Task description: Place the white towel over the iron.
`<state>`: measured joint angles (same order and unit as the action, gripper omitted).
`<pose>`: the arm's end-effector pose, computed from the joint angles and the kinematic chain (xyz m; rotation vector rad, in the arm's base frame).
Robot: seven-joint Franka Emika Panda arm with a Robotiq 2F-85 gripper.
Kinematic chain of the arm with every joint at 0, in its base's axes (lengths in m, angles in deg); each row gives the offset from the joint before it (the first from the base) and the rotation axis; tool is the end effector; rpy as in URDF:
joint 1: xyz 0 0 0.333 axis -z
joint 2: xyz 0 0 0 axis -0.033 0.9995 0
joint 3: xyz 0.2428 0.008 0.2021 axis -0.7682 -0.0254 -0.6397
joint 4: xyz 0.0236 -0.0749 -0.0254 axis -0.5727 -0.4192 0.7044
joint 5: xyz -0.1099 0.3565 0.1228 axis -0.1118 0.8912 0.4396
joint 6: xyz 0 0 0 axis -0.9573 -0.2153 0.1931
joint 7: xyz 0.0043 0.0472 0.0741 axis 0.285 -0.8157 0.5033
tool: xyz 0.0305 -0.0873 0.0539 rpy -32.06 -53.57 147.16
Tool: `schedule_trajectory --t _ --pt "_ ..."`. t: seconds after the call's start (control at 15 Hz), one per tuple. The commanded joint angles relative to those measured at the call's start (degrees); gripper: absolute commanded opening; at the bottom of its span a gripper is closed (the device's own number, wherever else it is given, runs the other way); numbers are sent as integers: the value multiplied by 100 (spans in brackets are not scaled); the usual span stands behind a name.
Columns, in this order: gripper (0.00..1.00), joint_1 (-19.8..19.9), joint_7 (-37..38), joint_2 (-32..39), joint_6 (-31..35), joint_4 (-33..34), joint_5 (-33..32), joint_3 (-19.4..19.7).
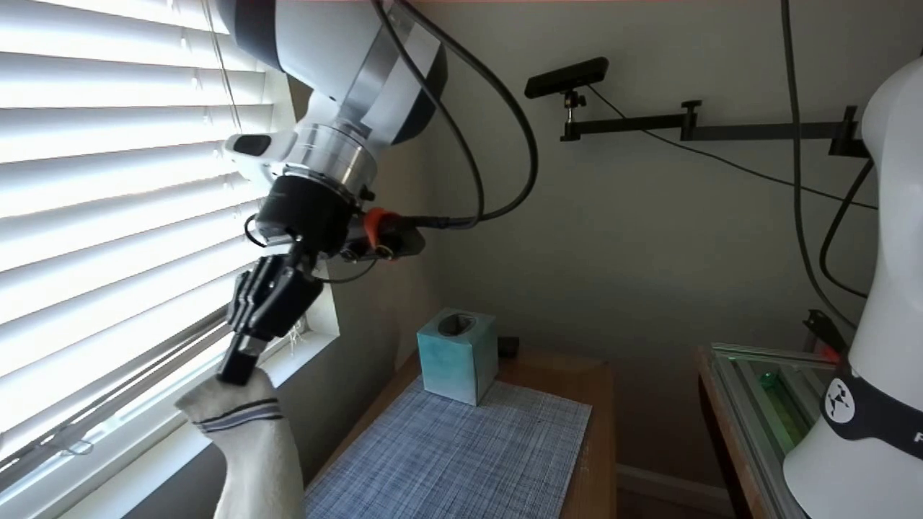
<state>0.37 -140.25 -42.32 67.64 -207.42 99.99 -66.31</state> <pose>0.5190 0.0451 0.2937 -2.0573 -1.3018 -0.6359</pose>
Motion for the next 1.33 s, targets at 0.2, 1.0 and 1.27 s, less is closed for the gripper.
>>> schedule_trajectory --t 0.2,1.0,1.27 --pt "1 245 -81 -344 72 -615 -1012 116" --pt "1 173 1546 840 2724 -719 -1317 -43" --pt "1 176 2434 1197 3193 -716 -1893 -39"
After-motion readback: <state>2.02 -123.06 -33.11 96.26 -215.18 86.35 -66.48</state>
